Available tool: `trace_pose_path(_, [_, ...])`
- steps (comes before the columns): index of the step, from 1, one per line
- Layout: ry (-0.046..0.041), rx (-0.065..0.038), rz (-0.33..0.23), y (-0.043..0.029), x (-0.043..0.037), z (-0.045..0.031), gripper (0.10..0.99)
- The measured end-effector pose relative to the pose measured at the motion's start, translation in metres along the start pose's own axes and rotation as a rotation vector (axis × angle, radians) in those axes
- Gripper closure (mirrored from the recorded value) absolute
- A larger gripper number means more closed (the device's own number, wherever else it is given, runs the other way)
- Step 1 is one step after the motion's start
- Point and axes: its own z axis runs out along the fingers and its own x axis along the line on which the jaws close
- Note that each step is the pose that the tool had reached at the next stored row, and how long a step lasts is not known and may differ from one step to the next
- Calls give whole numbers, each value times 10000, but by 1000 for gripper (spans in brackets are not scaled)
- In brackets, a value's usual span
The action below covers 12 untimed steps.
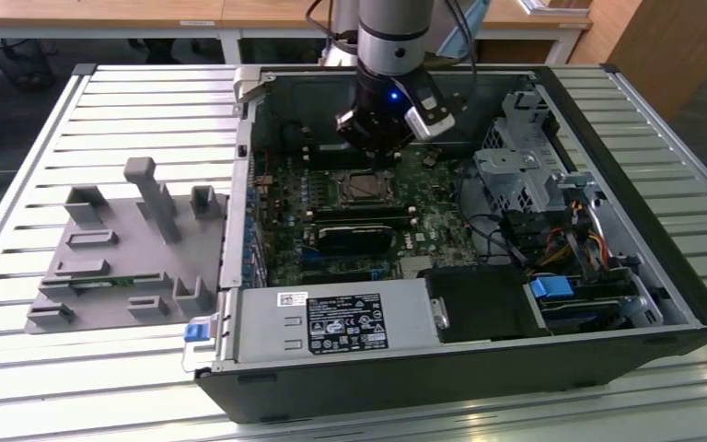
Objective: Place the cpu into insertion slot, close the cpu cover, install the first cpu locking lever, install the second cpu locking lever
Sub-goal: 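Install the second cpu locking lever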
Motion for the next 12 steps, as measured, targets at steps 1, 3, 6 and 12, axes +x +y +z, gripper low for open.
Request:
trace_pose_path(1, [-1, 0, 0, -5, 0, 0, 980])
trace_pose_path(3, [1, 2, 2, -5, 0, -12, 980])
trace_pose_path(6, [-1, 0, 1, -2, -2, -65, 980])
trace_pose_path(12, [0, 0, 1, -33, -1, -94, 980])
